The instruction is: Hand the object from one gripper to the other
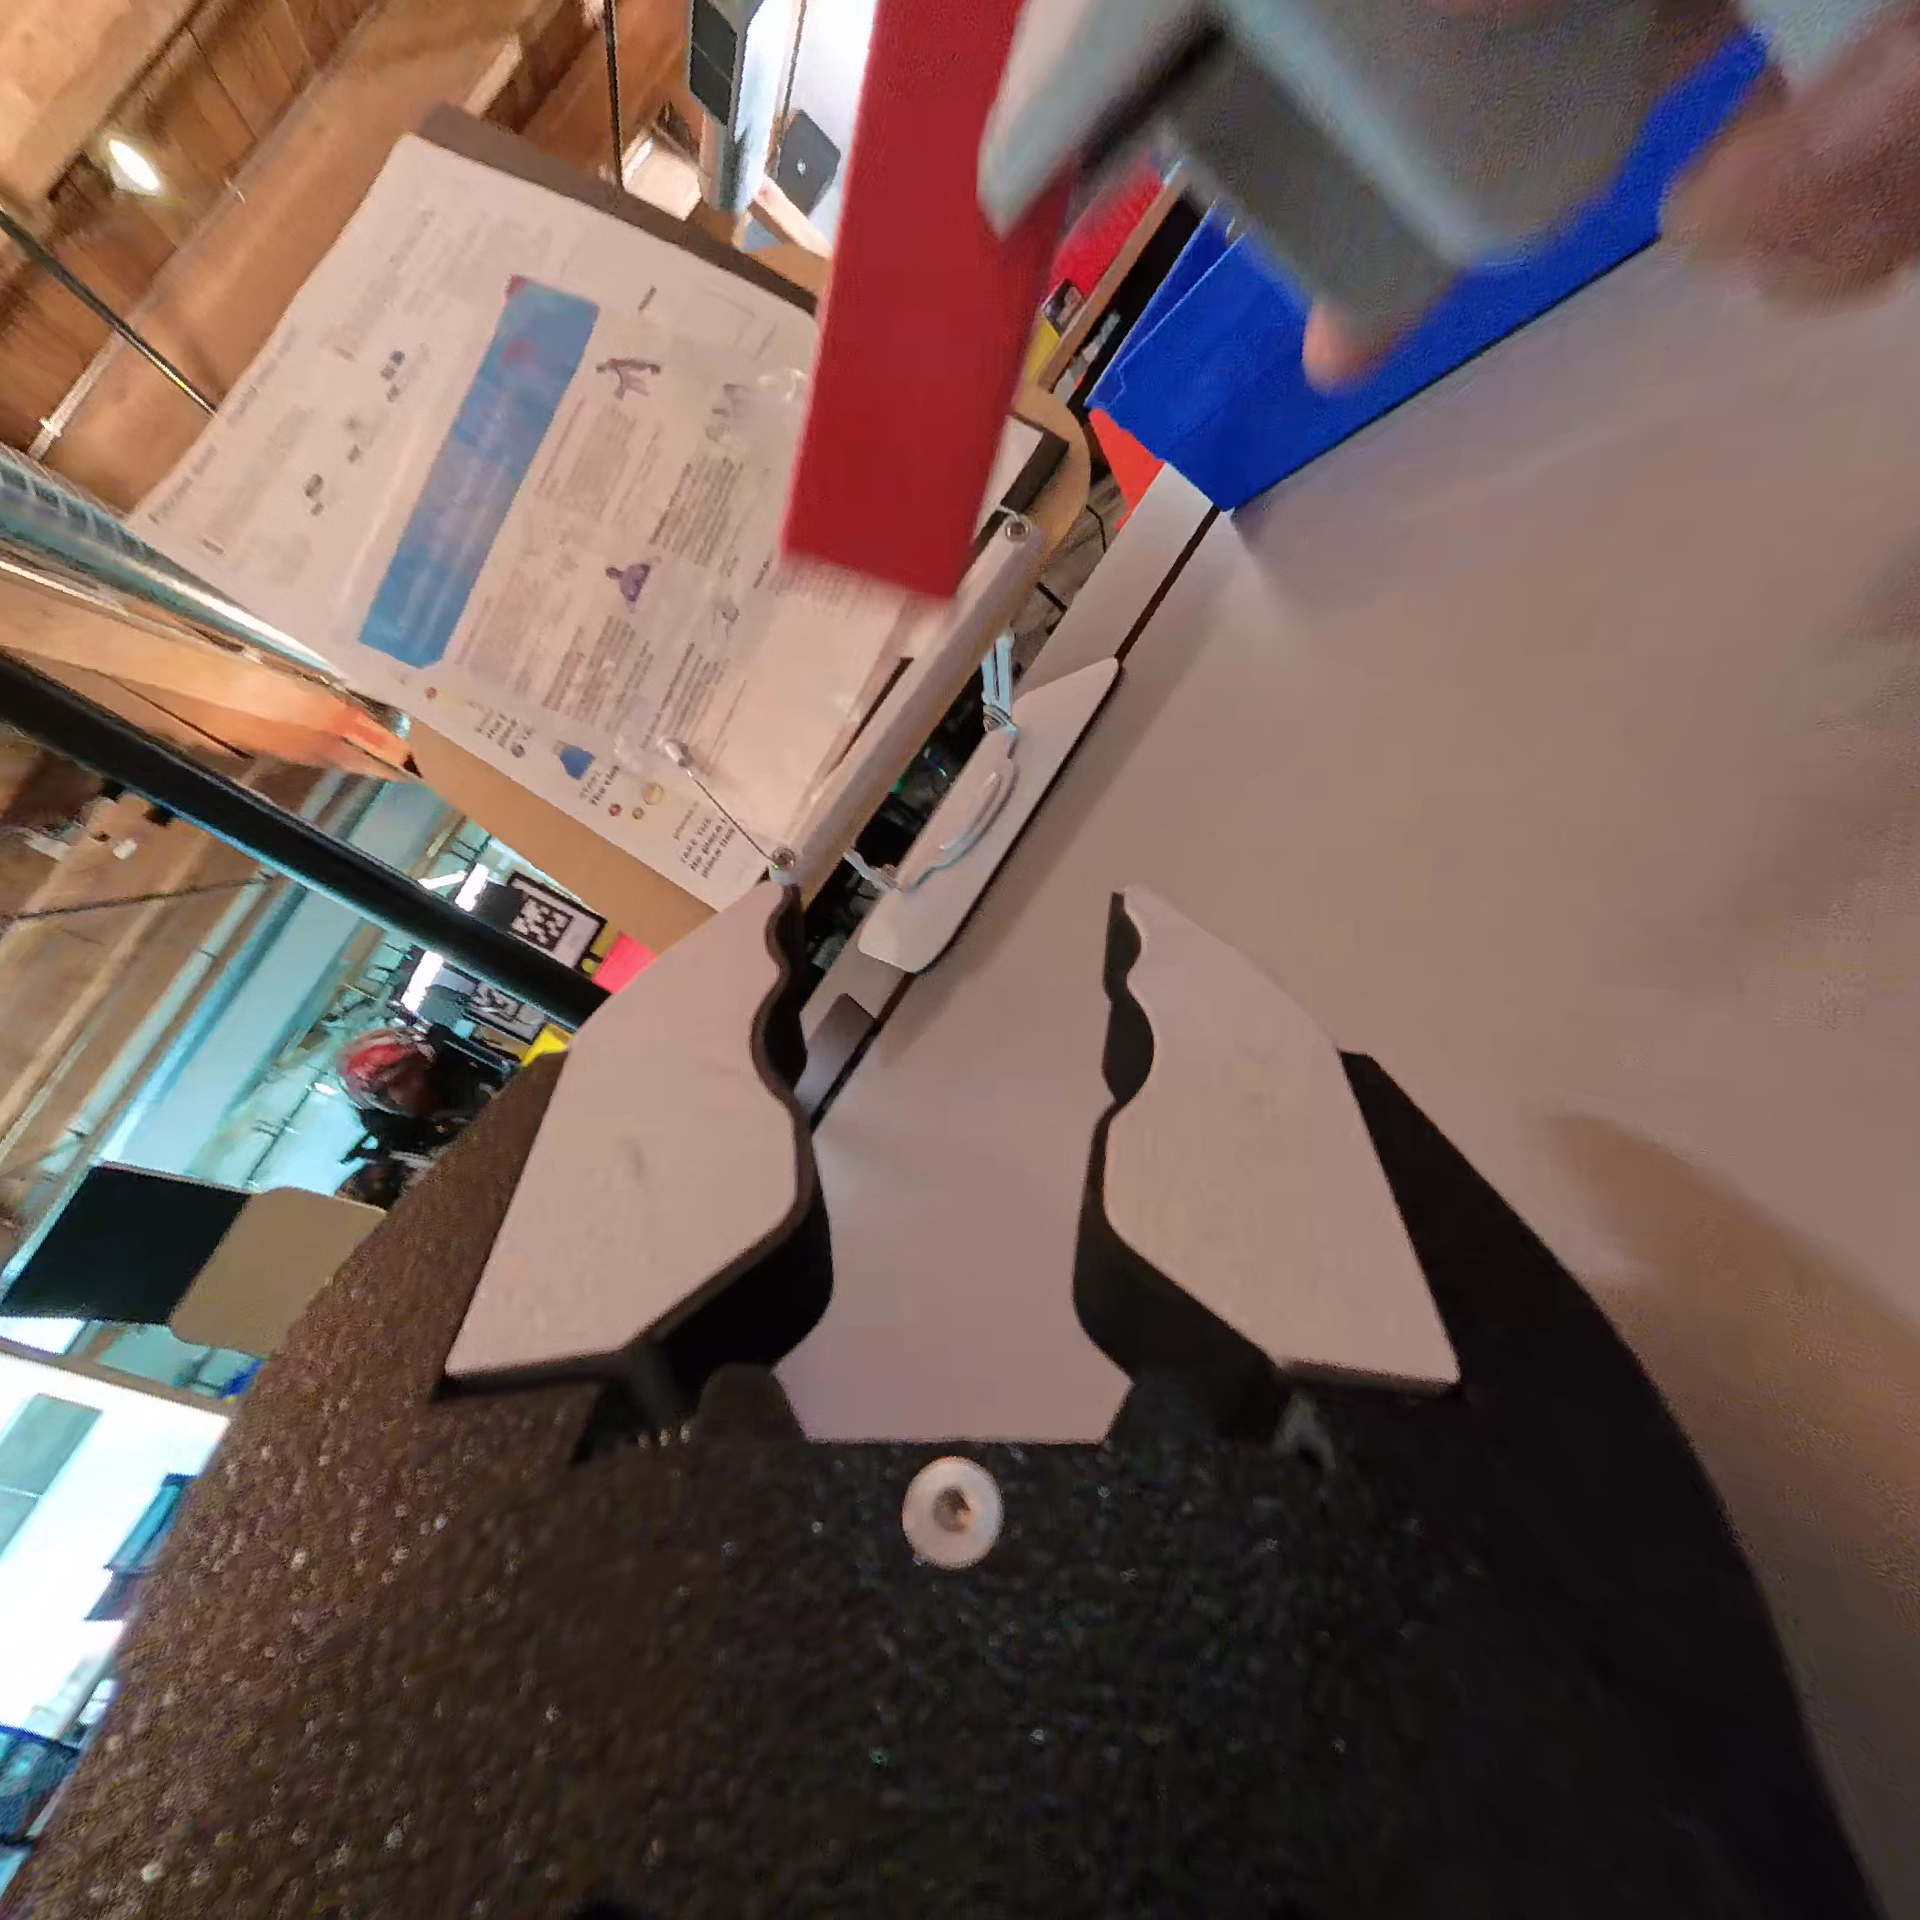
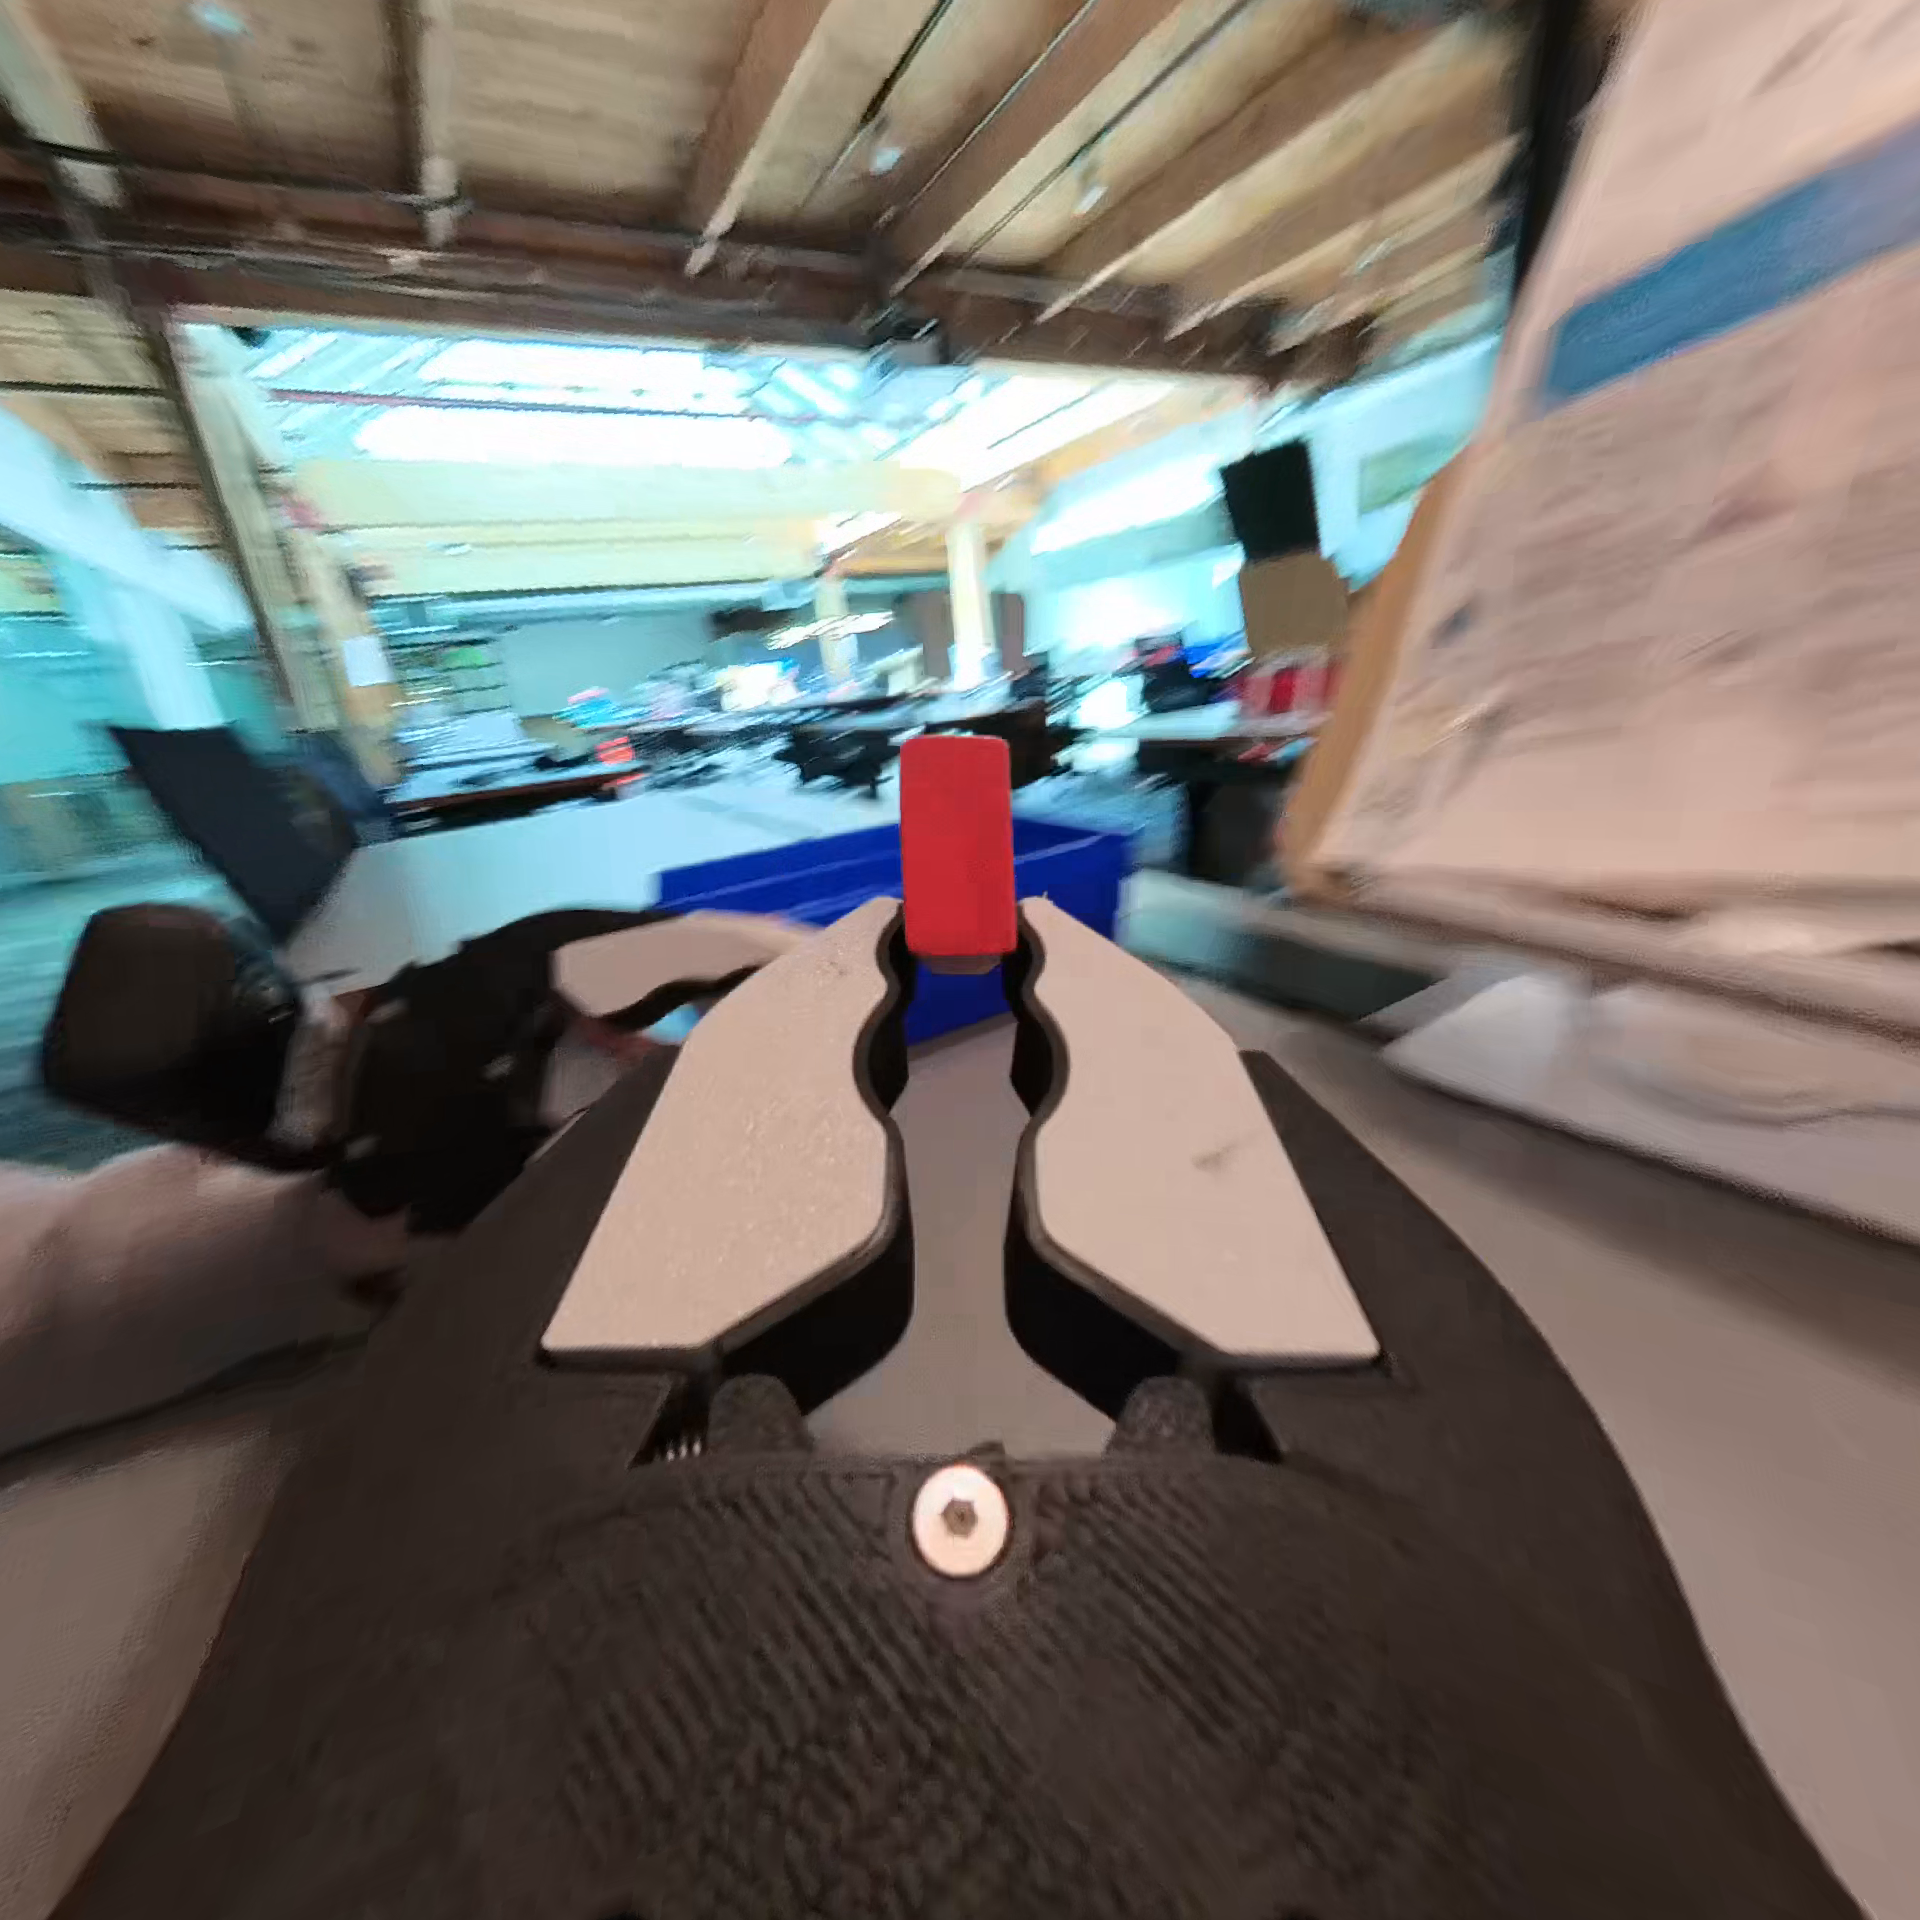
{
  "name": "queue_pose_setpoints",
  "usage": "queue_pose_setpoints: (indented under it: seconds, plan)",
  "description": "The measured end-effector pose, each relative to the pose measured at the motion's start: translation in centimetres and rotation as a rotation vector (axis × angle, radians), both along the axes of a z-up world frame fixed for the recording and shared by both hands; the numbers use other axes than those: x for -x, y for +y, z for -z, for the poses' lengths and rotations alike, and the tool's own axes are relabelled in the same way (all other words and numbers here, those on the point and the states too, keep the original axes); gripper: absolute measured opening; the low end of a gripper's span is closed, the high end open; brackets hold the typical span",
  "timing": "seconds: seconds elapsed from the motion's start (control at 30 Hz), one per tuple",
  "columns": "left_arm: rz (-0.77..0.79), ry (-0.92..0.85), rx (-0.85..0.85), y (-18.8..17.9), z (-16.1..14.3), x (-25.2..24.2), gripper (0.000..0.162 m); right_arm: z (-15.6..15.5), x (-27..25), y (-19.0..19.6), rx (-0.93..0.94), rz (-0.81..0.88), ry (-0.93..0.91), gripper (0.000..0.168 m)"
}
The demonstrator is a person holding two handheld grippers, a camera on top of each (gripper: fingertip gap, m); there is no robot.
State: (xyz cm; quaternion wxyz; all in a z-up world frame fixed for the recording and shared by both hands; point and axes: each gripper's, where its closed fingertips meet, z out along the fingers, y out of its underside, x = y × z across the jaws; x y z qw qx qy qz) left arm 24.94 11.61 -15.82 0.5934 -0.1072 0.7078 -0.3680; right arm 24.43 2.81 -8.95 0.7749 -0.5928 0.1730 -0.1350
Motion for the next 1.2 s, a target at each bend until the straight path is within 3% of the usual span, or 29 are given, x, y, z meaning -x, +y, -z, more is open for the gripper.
queue_pose_setpoints:
  seconds: [0.13, 0.23, 0.37, 0.5, 0.6, 0.63, 0.67, 0.73, 0.97, 1.2]
  plan:
    - [0.003, 0.040, 0.017, 0.2, 0.5, -0.2, 0.053, -4.4, -4.2, -12.0, 0.083, 0.573, -0.187, 0.016]
    - [0.011, 0.062, 0.004, -0.1, 1.0, -0.2, 0.051, -3.6, -6.7, -22.1, 0.249, 0.967, -0.134, 0.016]
    - [0.026, 0.086, -0.020, -0.6, 1.7, 0.0, 0.048, 0.4, -10.1, -27.8, 0.531, 1.092, -0.024, 0.017]
    - [0.034, 0.083, -0.022, -0.8, 1.8, 0.0, 0.045, 1.7, -13.7, -28.5, 0.783, 1.118, -0.141, 0.017]
    - [0.029, 0.093, -0.003, -0.6, 1.9, -0.2, 0.045, 3.8, -16.5, -27.8, 0.938, 1.034, -0.139, 0.018]
    - [0.027, 0.100, 0.004, -0.5, 2.0, -0.2, 0.045, 4.6, -17.1, -27.9, 0.943, 1.031, -0.114, 0.030]
    - [0.025, 0.108, 0.008, -0.3, 2.1, -0.4, 0.045, 5.2, -17.3, -27.8, 0.928, 1.021, -0.101, 0.041]
    - [0.019, 0.119, 0.014, -0.1, 2.3, -0.5, 0.045, 5.8, -16.6, -26.7, 0.907, 0.943, -0.115, 0.046]
    - [0.011, 0.119, 0.020, 0.0, 2.1, -0.6, 0.044, 4.0, -13.4, -27.7, 0.795, 1.071, -0.111, 0.071]
    - [-0.002, 0.139, 0.248, 1.8, -0.8, -0.4, 0.042, -1.6, -9.4, -21.0, 0.626, 1.053, -0.403, 0.077]
